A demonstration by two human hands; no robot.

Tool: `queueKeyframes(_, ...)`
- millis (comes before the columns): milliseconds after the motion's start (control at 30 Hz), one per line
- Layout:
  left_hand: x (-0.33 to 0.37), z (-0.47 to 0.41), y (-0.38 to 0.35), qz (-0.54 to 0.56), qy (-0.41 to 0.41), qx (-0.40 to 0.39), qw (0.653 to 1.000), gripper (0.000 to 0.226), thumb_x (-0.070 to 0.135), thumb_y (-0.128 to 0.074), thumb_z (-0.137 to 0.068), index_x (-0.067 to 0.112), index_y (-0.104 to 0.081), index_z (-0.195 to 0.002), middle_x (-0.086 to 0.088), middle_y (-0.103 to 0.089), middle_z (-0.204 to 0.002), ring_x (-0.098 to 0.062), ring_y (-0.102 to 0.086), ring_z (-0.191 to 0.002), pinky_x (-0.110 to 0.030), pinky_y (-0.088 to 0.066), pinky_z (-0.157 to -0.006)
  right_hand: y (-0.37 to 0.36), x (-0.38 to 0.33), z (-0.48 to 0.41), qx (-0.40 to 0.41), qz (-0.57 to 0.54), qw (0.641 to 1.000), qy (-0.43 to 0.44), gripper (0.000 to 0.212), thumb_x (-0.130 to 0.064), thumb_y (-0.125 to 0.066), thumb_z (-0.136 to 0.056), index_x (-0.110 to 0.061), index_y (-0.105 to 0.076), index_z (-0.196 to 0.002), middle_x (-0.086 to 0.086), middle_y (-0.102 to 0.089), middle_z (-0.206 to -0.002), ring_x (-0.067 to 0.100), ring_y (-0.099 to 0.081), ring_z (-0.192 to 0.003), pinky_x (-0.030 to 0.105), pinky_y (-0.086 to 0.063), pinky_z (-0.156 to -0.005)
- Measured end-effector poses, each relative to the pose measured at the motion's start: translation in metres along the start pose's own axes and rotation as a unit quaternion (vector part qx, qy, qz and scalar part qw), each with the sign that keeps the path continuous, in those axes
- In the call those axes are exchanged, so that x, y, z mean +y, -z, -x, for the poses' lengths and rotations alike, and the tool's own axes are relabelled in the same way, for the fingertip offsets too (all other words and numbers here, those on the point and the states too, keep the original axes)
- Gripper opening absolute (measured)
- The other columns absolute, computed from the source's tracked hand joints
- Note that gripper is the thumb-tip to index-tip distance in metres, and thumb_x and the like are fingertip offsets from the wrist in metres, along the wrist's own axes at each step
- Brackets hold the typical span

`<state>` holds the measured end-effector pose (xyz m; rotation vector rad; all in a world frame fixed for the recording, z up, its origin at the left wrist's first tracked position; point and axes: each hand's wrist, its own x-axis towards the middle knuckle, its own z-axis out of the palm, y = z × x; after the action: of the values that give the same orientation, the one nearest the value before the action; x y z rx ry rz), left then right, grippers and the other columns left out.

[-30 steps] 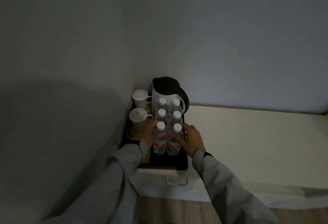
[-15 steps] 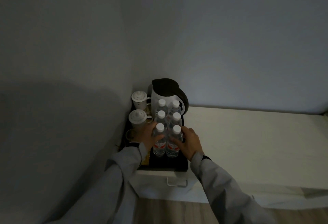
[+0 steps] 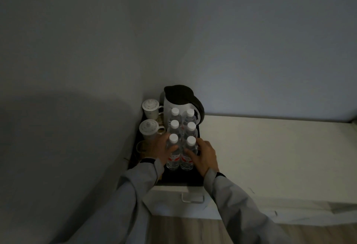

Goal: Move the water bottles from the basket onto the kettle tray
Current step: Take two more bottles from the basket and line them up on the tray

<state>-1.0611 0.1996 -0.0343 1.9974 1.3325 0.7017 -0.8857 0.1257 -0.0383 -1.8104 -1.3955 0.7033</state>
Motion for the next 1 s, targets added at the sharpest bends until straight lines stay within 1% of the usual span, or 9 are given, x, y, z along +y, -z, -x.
queueKeyframes(233, -0.001, 0.004, 0.002, 0.046, 0.000, -0.007, 0.999, 0.039, 0.023, -0.073, -0.083, 0.013, -0.061, -0.120, -0.010, -0.065, -0.120, -0.026, -0.059, -0.112, -0.046, -0.048, -0.097, 0.009, 0.004, -0.010, -0.057, 0.017, 0.998, 0.029, 0.047, -0.037, -0.073, -0.084, -0.021, -0.058, -0.125, 0.014, -0.061, -0.113, 0.030, -0.053, -0.110, 0.030, -0.043, -0.085)
queueKeyframes(333, -0.003, 0.006, 0.004, 0.050, 0.009, -0.010, 0.999, 0.044, 0.024, -0.074, -0.084, 0.013, -0.059, -0.123, -0.009, -0.063, -0.125, -0.026, -0.058, -0.114, -0.039, -0.047, -0.097, 0.011, 0.004, -0.013, -0.072, 0.027, 0.996, 0.039, 0.049, -0.036, -0.073, -0.084, -0.022, -0.057, -0.129, 0.015, -0.062, -0.112, 0.031, -0.052, -0.111, 0.029, -0.041, -0.083)
queueKeyframes(433, -0.004, 0.005, 0.005, 0.048, 0.005, -0.010, 0.999, 0.044, 0.025, -0.074, -0.083, 0.013, -0.059, -0.122, -0.009, -0.063, -0.125, -0.025, -0.059, -0.114, -0.039, -0.048, -0.096, 0.011, 0.003, -0.013, -0.068, 0.024, 0.997, 0.034, 0.048, -0.034, -0.074, -0.084, -0.020, -0.059, -0.128, 0.016, -0.062, -0.112, 0.032, -0.053, -0.112, 0.030, -0.043, -0.085)
queueKeyframes(567, -0.004, 0.006, 0.003, 0.051, -0.001, 0.004, 0.999, 0.040, 0.025, -0.075, -0.082, 0.015, -0.060, -0.118, -0.008, -0.064, -0.121, -0.021, -0.058, -0.111, -0.040, -0.048, -0.096, 0.004, 0.000, -0.010, -0.038, 0.011, 0.999, 0.017, 0.048, -0.033, -0.074, -0.084, -0.020, -0.059, -0.128, 0.016, -0.058, -0.112, 0.030, -0.053, -0.108, 0.024, -0.038, -0.081)
queueKeyframes(633, -0.005, 0.006, 0.003, 0.052, 0.000, 0.007, 0.999, 0.038, 0.024, -0.075, -0.082, 0.010, -0.061, -0.114, -0.012, -0.066, -0.117, -0.024, -0.060, -0.107, -0.043, -0.050, -0.093, 0.002, -0.001, -0.008, -0.028, 0.005, 1.000, 0.007, 0.047, -0.035, -0.072, -0.085, -0.022, -0.058, -0.128, 0.016, -0.056, -0.113, 0.031, -0.054, -0.107, 0.024, -0.038, -0.082)
queueKeyframes(700, -0.005, 0.005, 0.002, 0.055, -0.006, 0.003, 0.998, 0.038, 0.024, -0.074, -0.082, 0.007, -0.062, -0.113, -0.014, -0.066, -0.115, -0.026, -0.061, -0.106, -0.044, -0.051, -0.091, 0.002, 0.000, -0.007, -0.032, 0.001, 0.999, 0.008, 0.047, -0.035, -0.072, -0.085, -0.022, -0.058, -0.128, 0.015, -0.055, -0.112, 0.031, -0.054, -0.106, 0.024, -0.038, -0.082)
queueKeyframes(867, -0.006, 0.004, 0.000, 0.061, -0.011, 0.004, 0.998, 0.034, 0.021, -0.074, -0.084, 0.012, -0.062, -0.115, -0.010, -0.067, -0.116, -0.021, -0.061, -0.104, -0.035, -0.048, -0.088, 0.008, 0.003, -0.010, -0.052, 0.010, 0.998, 0.016, 0.046, -0.035, -0.072, -0.085, -0.022, -0.057, -0.127, 0.015, -0.056, -0.111, 0.030, -0.052, -0.108, 0.025, -0.039, -0.082)
queueKeyframes(933, -0.007, 0.003, 0.001, 0.060, -0.012, -0.004, 0.998, 0.035, 0.021, -0.073, -0.084, 0.012, -0.063, -0.115, -0.010, -0.067, -0.116, -0.023, -0.062, -0.105, -0.037, -0.049, -0.089, 0.009, 0.004, -0.010, -0.058, 0.009, 0.998, 0.019, 0.047, -0.035, -0.072, -0.085, -0.021, -0.057, -0.127, 0.015, -0.056, -0.112, 0.030, -0.051, -0.110, 0.029, -0.043, -0.086)
queueKeyframes(1000, -0.006, 0.003, 0.003, 0.060, -0.014, -0.007, 0.998, 0.035, 0.019, -0.073, -0.084, 0.011, -0.063, -0.116, -0.011, -0.067, -0.117, -0.024, -0.062, -0.106, -0.039, -0.050, -0.091, 0.009, 0.004, -0.011, -0.063, 0.013, 0.998, 0.024, 0.049, -0.034, -0.072, -0.085, -0.020, -0.057, -0.129, 0.015, -0.057, -0.113, 0.030, -0.050, -0.112, 0.028, -0.042, -0.086)
